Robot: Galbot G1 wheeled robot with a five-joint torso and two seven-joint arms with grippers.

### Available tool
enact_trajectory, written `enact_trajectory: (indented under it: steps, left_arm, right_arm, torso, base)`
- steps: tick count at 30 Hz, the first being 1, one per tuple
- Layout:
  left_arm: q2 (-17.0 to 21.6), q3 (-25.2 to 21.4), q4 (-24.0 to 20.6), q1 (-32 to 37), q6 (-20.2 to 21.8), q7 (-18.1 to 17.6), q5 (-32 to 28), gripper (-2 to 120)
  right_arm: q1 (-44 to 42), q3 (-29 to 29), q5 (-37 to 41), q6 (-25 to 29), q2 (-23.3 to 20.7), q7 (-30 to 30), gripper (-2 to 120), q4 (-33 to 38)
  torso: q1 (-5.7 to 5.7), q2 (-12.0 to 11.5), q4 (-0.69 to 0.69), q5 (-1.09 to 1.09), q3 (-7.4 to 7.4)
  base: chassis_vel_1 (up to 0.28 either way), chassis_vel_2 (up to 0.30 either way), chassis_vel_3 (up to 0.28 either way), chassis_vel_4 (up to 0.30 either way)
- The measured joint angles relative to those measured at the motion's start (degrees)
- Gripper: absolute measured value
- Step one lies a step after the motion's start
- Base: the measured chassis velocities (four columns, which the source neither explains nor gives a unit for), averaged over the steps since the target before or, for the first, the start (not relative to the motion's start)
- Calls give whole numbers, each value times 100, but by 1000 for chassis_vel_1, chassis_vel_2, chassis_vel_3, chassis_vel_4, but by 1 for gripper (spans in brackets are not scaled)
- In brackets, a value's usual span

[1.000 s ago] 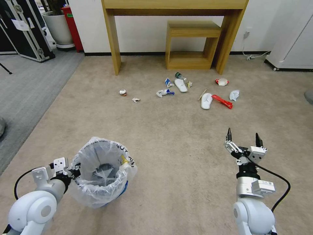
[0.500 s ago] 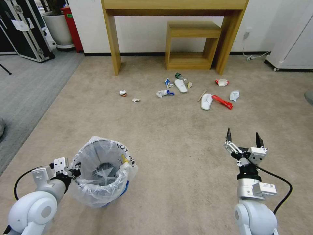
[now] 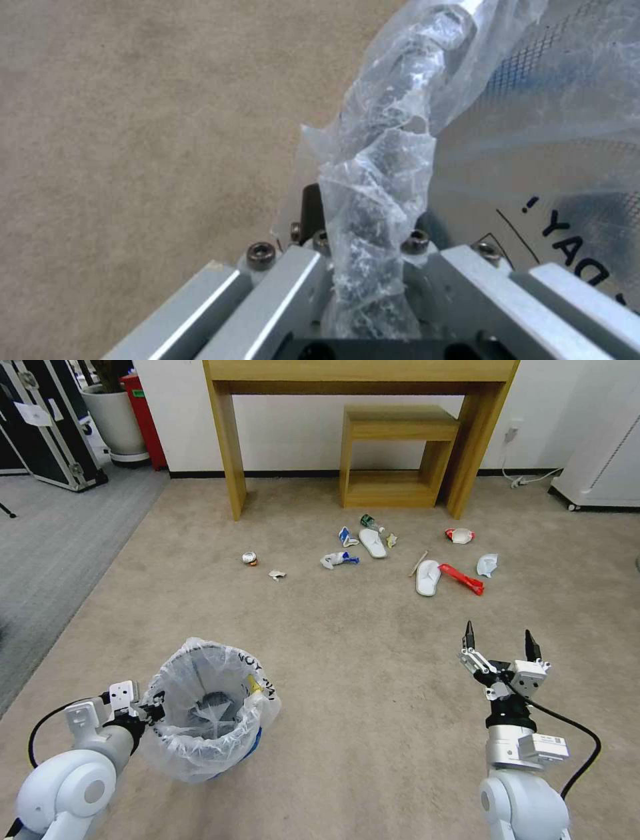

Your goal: Pick up the trash bin and place the garbage on the floor into it.

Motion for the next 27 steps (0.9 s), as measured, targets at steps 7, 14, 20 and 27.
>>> enact_trajectory:
  steps: [7, 14, 20, 27]
  left_arm:
    - [32, 11, 48, -41, 0, 2, -21, 1]
    - [37, 39, 82, -68, -2, 9, -26, 1]
    - [24, 74, 112, -99, -10, 14, -18, 1]
    - [24, 94, 134, -121, -13, 17, -12, 1]
  right_arm:
    - [-3, 13, -13, -33, 13, -6, 100, 2]
    - [-11, 14, -35, -46, 27, -11, 100, 7]
    - [-9, -1, -48, -46, 51, -12, 100, -11]
    - [-10, 3, -50, -43, 50, -10, 100, -24]
  torso:
    - [0, 0, 0, 0, 0]
    - [0, 0, 0, -1, 0]
    - [1, 0, 0, 0, 1]
    - [1, 0, 0, 0, 0]
  base:
    - [-107, 98, 103, -107]
    - [-141, 136, 133, -131]
    - [-143, 158, 148, -163]
    - [-156, 148, 142, -143]
